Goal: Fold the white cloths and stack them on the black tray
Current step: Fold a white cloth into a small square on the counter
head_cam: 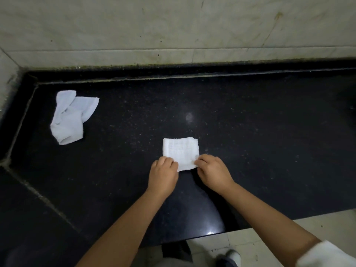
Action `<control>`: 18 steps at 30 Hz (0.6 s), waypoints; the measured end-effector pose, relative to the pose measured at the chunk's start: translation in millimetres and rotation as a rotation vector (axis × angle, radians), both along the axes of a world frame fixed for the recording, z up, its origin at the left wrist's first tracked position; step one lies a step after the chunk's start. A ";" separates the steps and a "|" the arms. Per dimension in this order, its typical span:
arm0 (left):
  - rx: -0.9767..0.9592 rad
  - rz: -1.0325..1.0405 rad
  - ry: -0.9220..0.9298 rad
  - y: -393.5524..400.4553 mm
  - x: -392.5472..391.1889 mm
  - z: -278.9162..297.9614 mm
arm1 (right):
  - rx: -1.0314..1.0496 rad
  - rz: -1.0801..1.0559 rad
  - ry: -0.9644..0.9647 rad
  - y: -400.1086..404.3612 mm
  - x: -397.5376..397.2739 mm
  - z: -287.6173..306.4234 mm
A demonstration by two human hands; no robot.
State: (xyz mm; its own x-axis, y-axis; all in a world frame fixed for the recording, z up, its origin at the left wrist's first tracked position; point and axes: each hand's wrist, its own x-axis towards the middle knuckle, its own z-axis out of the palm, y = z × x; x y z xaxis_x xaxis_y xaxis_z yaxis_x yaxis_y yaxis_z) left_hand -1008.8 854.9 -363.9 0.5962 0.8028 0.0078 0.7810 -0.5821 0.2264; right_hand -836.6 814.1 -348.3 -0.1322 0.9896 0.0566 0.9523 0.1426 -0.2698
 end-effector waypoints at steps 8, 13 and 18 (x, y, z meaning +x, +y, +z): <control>0.195 -0.221 -0.017 -30.0 86.0 48.8 | 0.053 -0.046 0.113 -57.1 103.6 57.5; 0.214 -0.371 0.053 -83.3 199.1 99.6 | -0.035 -0.109 0.068 -144.4 219.4 111.3; 0.108 -0.487 -0.005 -146.9 340.9 150.2 | -0.062 -0.274 -0.007 -226.4 337.0 157.9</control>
